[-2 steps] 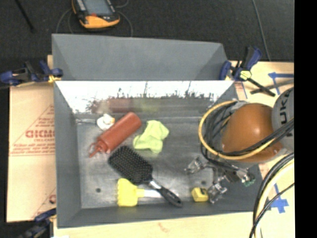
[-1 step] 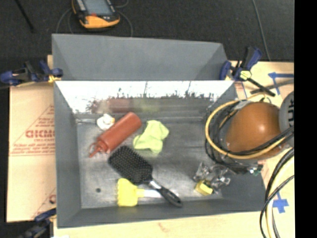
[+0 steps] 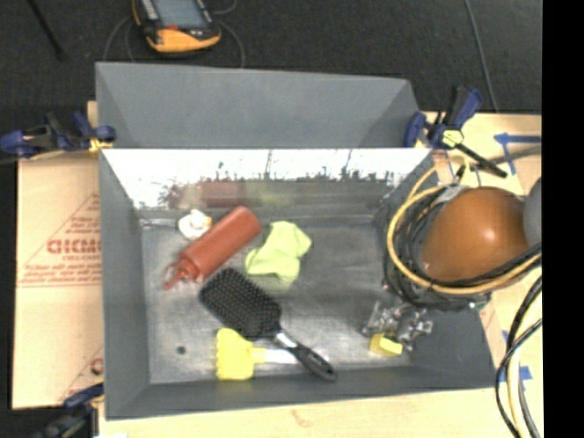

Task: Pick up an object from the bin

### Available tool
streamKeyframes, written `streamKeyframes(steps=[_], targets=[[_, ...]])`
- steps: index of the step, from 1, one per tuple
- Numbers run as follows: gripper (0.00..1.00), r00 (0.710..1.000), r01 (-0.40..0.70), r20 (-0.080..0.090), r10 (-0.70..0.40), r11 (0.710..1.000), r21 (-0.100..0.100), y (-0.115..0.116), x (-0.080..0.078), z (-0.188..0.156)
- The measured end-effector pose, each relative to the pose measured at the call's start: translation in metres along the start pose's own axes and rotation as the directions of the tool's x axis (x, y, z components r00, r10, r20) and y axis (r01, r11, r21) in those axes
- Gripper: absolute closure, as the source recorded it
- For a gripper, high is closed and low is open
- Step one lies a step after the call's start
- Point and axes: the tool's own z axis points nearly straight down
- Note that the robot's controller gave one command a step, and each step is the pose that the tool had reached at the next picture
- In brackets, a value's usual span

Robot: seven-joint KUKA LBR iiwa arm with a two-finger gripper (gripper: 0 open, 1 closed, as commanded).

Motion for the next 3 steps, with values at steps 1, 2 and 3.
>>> streamKeyframes(steps=[1,2,3], targets=[[1.0,0.998,-0.068,-0.013,0.068,0.998,-0.014,0.001,-0.013,-0.056],[1.0,0.999,-0.049,-0.009,0.049,0.999,0.001,0.002,-0.01,-0.067],[1.0,1.0,-0.016,-0.013,0.016,1.0,-0.017,0.001,-0.017,-0.1]])
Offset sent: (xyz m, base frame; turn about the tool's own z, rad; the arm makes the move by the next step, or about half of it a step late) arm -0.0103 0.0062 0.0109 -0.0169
